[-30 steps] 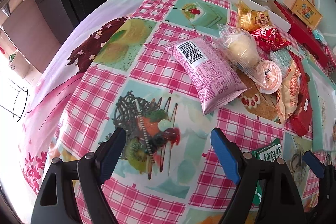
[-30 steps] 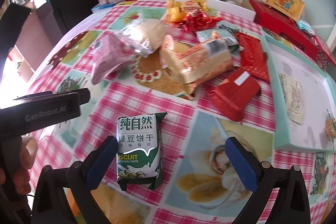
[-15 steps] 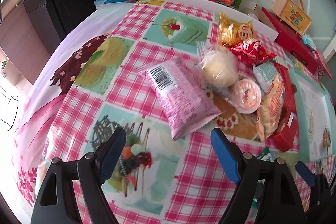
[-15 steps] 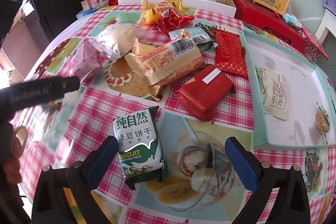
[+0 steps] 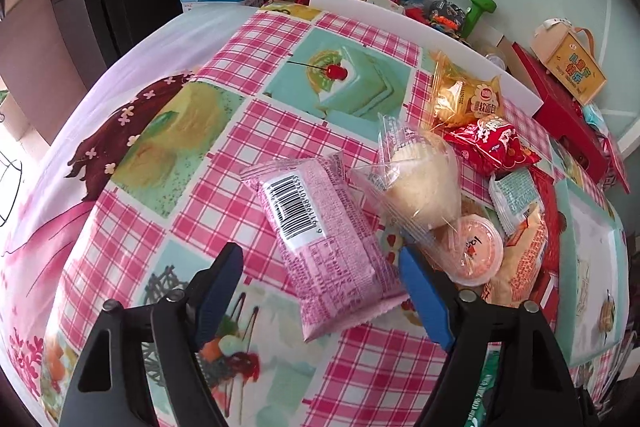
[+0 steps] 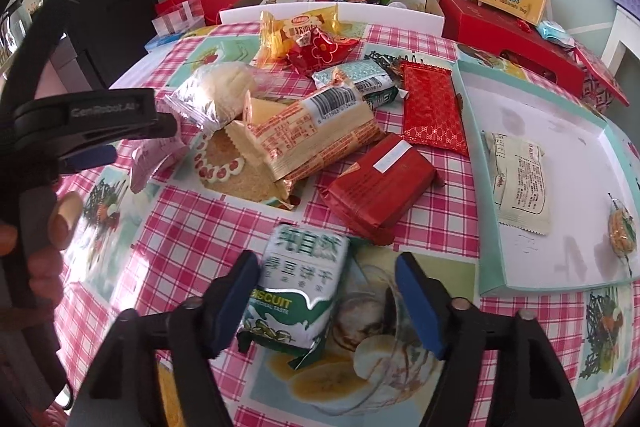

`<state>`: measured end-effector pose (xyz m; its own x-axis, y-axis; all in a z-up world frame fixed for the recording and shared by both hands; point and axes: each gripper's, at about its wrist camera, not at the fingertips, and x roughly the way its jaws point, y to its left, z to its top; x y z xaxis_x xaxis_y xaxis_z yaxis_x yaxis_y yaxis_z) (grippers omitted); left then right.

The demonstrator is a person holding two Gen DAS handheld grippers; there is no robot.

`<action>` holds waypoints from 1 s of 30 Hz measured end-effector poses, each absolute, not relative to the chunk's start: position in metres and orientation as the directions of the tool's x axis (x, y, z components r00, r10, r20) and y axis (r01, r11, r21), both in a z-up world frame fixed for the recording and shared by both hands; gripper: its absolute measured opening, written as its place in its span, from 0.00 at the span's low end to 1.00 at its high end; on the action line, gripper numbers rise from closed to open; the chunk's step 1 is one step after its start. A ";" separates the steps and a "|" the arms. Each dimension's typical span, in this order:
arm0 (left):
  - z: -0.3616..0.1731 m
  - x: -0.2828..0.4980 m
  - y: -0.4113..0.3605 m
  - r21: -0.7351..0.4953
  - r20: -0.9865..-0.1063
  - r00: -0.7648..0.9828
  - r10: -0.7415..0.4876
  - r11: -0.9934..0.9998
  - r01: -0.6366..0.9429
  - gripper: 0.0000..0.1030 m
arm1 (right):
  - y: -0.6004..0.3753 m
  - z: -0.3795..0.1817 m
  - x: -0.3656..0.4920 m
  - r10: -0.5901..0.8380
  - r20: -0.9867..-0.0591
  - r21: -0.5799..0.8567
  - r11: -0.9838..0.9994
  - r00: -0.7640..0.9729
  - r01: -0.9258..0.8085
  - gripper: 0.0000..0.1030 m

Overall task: Organize snacks
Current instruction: 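Grasp the green-white mung bean biscuit pack with the right gripper while the left grasps the pink bag, then carry the biscuit pack with the right gripper while the left carries the pink bag over the tray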

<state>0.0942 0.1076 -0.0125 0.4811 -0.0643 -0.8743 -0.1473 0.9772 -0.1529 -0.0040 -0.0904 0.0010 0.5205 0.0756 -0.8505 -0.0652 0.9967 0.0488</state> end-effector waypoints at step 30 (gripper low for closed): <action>-0.016 0.048 0.064 -0.115 -0.884 0.458 -0.091 0.993 -0.024 0.40 | -0.111 -0.007 -0.010 0.058 -0.876 0.051 0.998 0.479 -0.028 0.41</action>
<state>0.0476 0.0639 -0.0164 0.4576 -0.0912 -0.8845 -0.0237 0.9931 -0.1147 -0.0102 -0.1114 -0.0067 0.4787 0.0579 -0.8761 -0.0277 0.9983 0.0508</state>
